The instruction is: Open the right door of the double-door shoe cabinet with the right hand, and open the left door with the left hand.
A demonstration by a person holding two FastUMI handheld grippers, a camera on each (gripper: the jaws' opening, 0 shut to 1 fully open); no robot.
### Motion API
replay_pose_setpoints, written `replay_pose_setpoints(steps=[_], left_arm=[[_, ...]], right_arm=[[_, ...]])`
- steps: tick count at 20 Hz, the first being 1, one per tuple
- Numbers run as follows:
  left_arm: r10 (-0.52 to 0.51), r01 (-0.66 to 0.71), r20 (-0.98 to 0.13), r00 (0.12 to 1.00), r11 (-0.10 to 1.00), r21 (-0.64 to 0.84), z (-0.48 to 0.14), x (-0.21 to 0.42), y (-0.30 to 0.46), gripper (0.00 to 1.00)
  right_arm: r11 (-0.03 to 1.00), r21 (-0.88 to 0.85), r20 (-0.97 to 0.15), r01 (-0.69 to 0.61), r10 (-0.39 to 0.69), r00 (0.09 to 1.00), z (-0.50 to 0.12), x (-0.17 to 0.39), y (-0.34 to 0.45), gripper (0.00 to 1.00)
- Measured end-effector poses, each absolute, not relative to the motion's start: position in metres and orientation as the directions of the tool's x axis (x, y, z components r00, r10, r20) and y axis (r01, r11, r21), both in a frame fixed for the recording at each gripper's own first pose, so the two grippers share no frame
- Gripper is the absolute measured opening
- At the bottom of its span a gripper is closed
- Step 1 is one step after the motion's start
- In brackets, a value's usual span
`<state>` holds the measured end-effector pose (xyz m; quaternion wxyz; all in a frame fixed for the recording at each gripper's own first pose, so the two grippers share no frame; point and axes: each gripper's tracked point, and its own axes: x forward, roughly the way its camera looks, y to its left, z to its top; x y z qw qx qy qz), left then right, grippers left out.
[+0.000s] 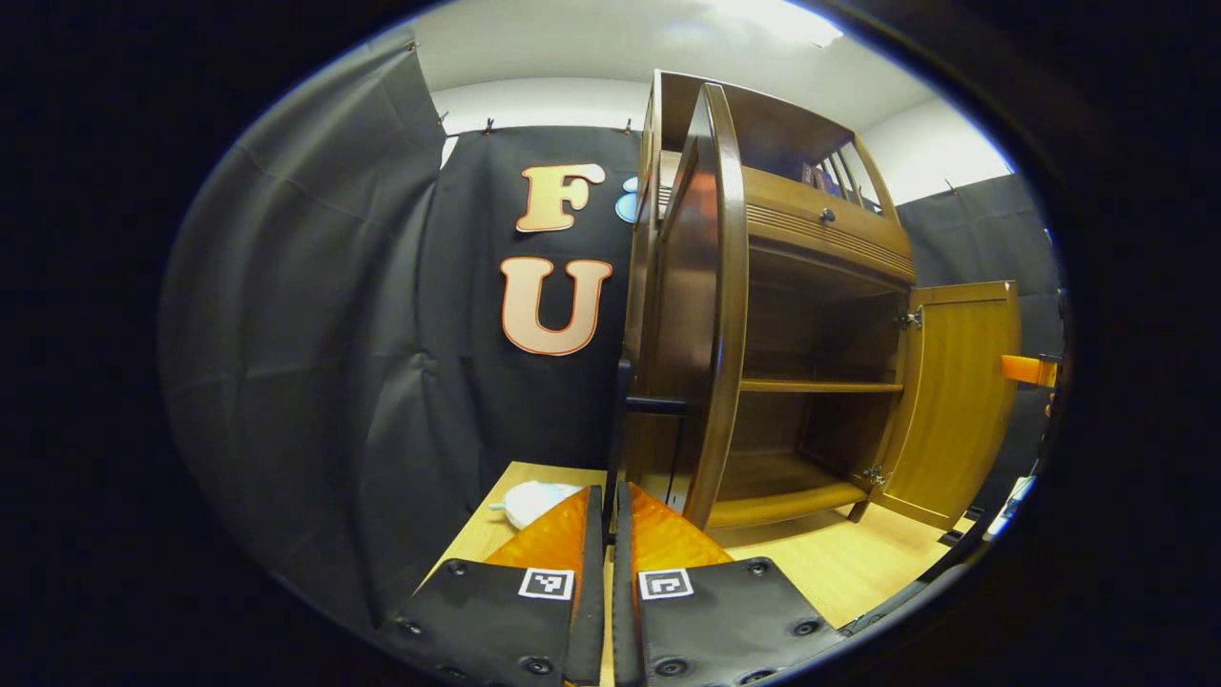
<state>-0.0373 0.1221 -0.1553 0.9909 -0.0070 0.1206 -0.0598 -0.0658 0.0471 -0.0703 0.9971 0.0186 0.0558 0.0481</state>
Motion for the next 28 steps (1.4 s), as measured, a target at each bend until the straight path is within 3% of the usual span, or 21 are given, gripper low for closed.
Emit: replay_pose_setpoints(steps=[3,4,5,8,9,10,11,13,15,19,21,25,28], left_arm=[[-0.151,0.136,-0.247,0.957,0.988,-0.077,-0.154,-0.038,0.123,0.10],[-0.150,0.135,-0.250,0.957,0.988,-0.077,-0.154,-0.038,0.125,0.11],[-0.149,0.134,-0.253,0.956,0.988,-0.076,-0.154,-0.039,0.127,0.11],[-0.132,0.111,-0.267,0.955,0.990,-0.093,-0.146,-0.052,0.133,0.09],[-0.128,0.105,-0.269,0.955,0.990,-0.098,-0.142,-0.057,0.134,0.14],[-0.124,0.101,-0.267,0.956,0.990,-0.101,-0.134,-0.064,0.133,0.07],[-0.118,0.095,-0.261,0.958,0.990,-0.100,-0.126,-0.068,0.133,0.07],[-0.114,0.092,-0.242,0.964,0.991,-0.098,-0.106,-0.079,0.128,0.07],[-0.115,0.096,-0.241,0.964,0.991,-0.091,-0.091,-0.086,0.119,0.07],[-0.121,0.104,-0.242,0.963,0.991,-0.081,-0.070,-0.090,0.098,0.07],[-0.119,0.106,-0.221,0.968,0.992,-0.071,-0.057,-0.088,0.088,0.07],[-0.113,0.099,-0.212,0.971,0.992,-0.076,-0.046,-0.085,0.067,0.07],[-0.113,0.106,-0.213,0.970,0.993,-0.046,-0.037,-0.080,0.050,0.08]], right_arm=[[0.994,0.045,-0.117,-0.096,0.101,0.988,-0.074,-0.060,0.050,0.98],[0.994,0.045,-0.119,-0.097,0.101,0.988,-0.075,-0.061,0.050,0.86],[0.994,0.044,-0.120,-0.099,0.103,0.987,-0.076,-0.061,0.050,0.98],[0.994,0.037,-0.123,-0.102,0.106,0.987,-0.076,-0.062,0.049,0.89],[0.994,0.037,-0.121,-0.103,0.107,0.987,-0.074,-0.062,0.048,0.86],[0.994,0.038,-0.119,-0.105,0.109,0.987,-0.074,-0.062,0.047,0.92],[0.994,0.039,-0.117,-0.106,0.110,0.987,-0.072,-0.062,0.046,0.98],[0.993,0.039,-0.117,-0.111,0.115,0.986,-0.071,-0.062,0.044,0.98],[0.993,0.043,-0.116,-0.112,0.116,0.986,-0.069,-0.062,0.042,0.86],[0.991,0.049,-0.117,-0.122,0.127,0.985,-0.067,-0.064,0.041,0.86],[0.991,0.041,-0.110,-0.125,0.129,0.986,-0.064,-0.066,0.039,0.92],[0.991,0.035,-0.105,-0.133,0.136,0.985,-0.059,-0.068,0.035,0.95],[0.989,0.029,-0.107,-0.145,0.147,0.983,-0.056,-0.070,0.030,0.92]])
